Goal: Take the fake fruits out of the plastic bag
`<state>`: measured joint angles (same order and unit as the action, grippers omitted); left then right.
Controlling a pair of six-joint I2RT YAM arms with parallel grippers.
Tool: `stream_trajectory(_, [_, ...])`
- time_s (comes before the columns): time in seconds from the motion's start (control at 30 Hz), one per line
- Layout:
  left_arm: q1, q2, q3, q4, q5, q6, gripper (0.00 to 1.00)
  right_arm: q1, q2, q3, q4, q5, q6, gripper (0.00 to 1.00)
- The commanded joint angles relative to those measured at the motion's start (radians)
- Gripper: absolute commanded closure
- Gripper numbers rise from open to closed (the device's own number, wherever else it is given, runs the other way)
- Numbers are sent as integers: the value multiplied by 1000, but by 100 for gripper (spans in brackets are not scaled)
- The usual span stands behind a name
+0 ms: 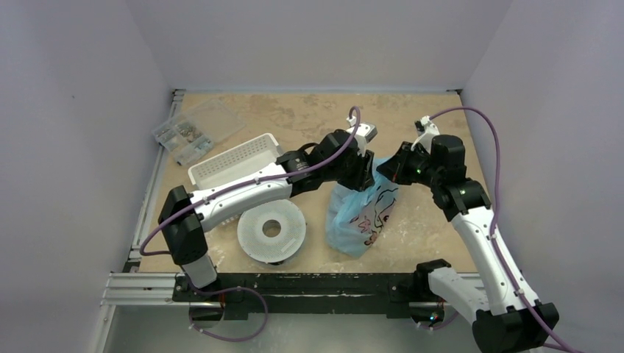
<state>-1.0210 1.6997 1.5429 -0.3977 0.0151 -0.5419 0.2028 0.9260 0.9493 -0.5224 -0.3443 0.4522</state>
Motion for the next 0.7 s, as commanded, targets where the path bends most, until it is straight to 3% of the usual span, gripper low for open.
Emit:
stream_trajectory(0.0, [4,-2,12,34,-3,-52,67,6,-27,11,47,-60,-3,100])
stream_trajectory(0.17, [-6,-35,-43,62,12,-75,77,6,-36,8,49,-69,0,100])
stream_trajectory(0.3, [-16,-91,-101,86,-4,-104,99,6,-50,-1,55,-31,29,100])
stream_trajectory(0.47, [-52,-247,-212,43,-183,-104,100,6,-30,-17,59,13,159,100])
stream_trajectory(0.67, [-81,-443,-371,24,-278,-136,100,-6,6,16,-24,267,250,100])
